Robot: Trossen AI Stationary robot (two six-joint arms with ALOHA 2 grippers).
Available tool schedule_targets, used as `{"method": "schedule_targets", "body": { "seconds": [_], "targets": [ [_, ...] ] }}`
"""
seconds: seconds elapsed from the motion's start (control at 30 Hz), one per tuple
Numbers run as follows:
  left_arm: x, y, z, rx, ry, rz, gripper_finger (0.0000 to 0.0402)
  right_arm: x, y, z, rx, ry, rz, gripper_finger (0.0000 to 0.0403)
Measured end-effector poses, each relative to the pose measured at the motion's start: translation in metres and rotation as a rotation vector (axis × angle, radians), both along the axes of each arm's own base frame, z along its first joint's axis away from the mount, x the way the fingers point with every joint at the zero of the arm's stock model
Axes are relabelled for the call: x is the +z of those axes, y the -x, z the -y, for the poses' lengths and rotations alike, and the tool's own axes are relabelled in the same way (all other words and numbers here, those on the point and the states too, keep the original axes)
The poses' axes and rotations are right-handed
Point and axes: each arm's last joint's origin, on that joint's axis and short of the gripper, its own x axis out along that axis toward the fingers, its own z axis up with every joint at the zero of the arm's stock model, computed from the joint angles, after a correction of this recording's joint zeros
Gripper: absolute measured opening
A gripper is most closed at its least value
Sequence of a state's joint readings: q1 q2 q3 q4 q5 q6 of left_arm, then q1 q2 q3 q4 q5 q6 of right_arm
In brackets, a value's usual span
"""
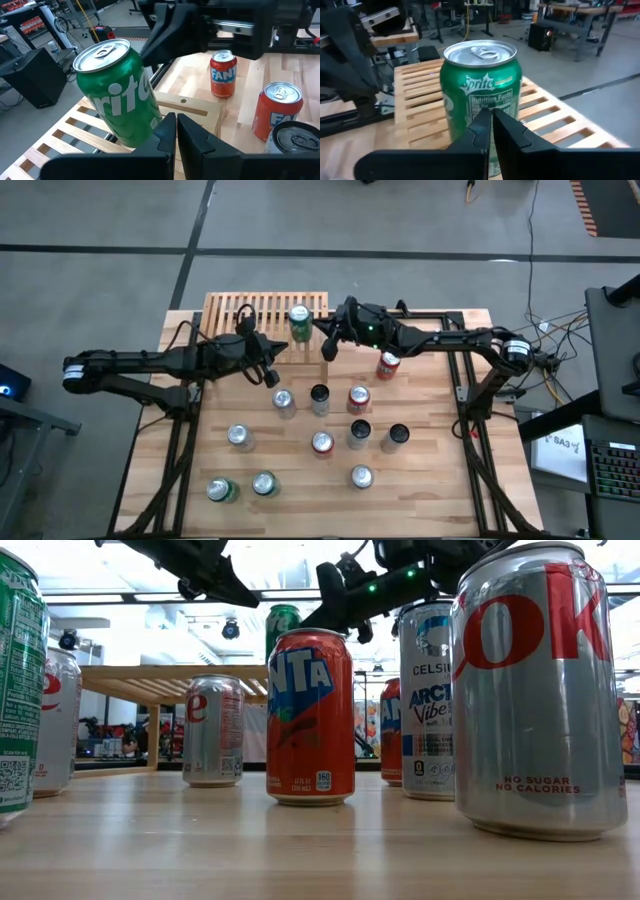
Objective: Place canned beverage on shelf
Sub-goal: Put the right green soda can on the shelf
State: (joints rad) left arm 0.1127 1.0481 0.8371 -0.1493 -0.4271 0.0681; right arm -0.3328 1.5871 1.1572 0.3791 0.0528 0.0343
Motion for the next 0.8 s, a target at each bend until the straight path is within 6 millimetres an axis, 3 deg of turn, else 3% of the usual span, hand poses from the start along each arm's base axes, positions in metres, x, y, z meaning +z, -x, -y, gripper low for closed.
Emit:
{"method": "schedule_targets", "body": {
  "seconds": [0.43, 0.8],
  "targets": [
    [0.004, -0.003, 0.001, -0.047, 0.044, 0.066, 0.0000, 0.004, 0.006, 0.003, -0.013, -0.008, -0.021, 0.0009],
    [-0.006, -0.029, 0.002, -0.112, 0.069, 0.124, 0.0000, -0.005, -0.004, 0.008, -0.011, 0.065, 0.016, 0.0009]
  ]
}}
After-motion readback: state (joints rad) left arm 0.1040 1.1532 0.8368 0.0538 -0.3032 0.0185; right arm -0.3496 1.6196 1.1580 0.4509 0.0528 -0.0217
